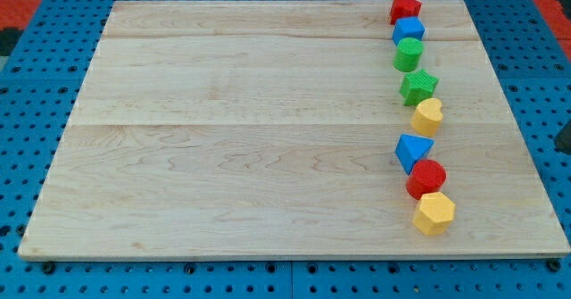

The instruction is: Move the blue triangle between yellow heart and red circle

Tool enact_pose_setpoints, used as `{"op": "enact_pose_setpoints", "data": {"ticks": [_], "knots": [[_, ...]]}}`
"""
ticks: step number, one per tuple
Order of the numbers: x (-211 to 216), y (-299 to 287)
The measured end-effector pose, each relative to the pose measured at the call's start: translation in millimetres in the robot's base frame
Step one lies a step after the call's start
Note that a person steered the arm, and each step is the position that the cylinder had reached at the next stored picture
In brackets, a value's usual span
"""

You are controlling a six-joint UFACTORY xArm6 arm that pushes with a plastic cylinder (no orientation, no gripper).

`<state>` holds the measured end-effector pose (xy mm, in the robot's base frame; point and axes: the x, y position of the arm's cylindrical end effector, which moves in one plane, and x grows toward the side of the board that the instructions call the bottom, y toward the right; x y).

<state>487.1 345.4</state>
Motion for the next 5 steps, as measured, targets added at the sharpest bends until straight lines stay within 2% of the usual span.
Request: {"op": "enact_pose_setpoints", "data": {"ticks": [2,3,4,5], "knots": [[10.2,-10.7],[87.4,-38.5],[130.2,-77.4],[131.4,-95.3]]}}
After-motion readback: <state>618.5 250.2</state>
